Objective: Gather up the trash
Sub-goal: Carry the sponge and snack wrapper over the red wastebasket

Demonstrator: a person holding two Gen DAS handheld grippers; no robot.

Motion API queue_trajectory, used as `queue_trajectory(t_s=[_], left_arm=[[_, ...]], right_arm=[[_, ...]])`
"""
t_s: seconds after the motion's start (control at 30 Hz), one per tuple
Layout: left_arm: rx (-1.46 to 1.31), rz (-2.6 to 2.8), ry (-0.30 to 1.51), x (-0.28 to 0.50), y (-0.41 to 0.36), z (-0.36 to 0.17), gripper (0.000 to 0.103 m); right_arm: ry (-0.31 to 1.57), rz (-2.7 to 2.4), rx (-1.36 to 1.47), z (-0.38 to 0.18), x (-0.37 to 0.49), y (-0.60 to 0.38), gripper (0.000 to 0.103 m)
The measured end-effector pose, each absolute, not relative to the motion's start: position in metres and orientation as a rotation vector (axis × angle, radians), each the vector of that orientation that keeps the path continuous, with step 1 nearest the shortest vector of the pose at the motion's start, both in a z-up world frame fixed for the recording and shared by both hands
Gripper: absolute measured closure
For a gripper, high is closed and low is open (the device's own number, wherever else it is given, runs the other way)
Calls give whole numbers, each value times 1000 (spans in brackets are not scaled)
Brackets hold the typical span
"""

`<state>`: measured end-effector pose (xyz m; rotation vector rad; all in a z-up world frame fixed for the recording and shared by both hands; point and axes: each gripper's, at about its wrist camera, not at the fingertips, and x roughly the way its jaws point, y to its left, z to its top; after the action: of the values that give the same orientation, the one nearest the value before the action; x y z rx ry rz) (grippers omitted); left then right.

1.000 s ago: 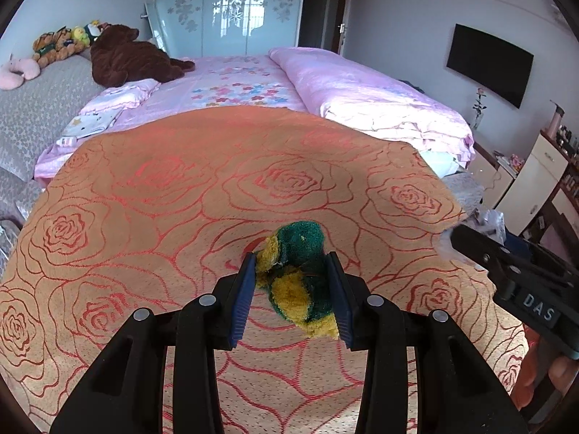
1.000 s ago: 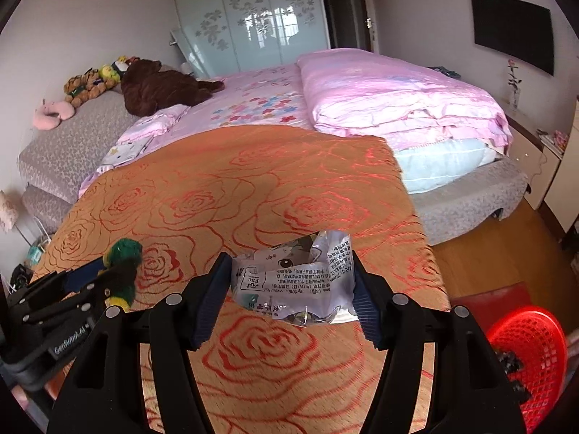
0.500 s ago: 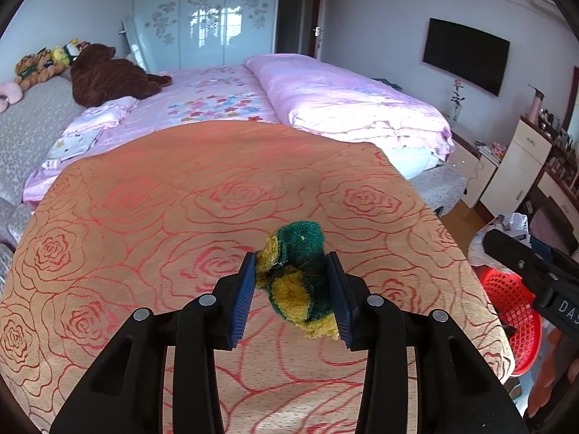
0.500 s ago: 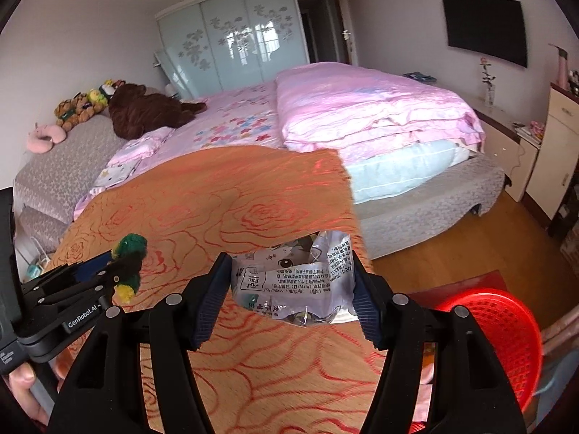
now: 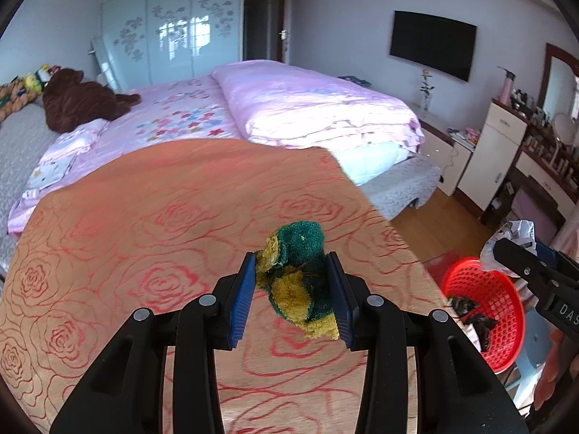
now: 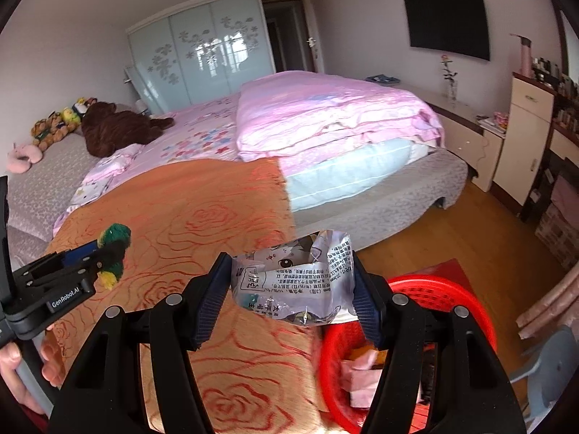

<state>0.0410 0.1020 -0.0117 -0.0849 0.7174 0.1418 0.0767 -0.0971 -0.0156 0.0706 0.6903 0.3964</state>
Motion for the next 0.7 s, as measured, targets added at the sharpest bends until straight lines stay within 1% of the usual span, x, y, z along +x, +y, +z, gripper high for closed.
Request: queue_trajectory(t_s=[0.37, 0.7], left_arm=[[-20, 25, 723, 58, 42, -7, 66], [-5, -60, 740, 71, 3, -10, 66]], right_arm=[[693, 262, 122, -24, 64, -167, 42], [698, 191, 162, -32, 60, -199, 42]])
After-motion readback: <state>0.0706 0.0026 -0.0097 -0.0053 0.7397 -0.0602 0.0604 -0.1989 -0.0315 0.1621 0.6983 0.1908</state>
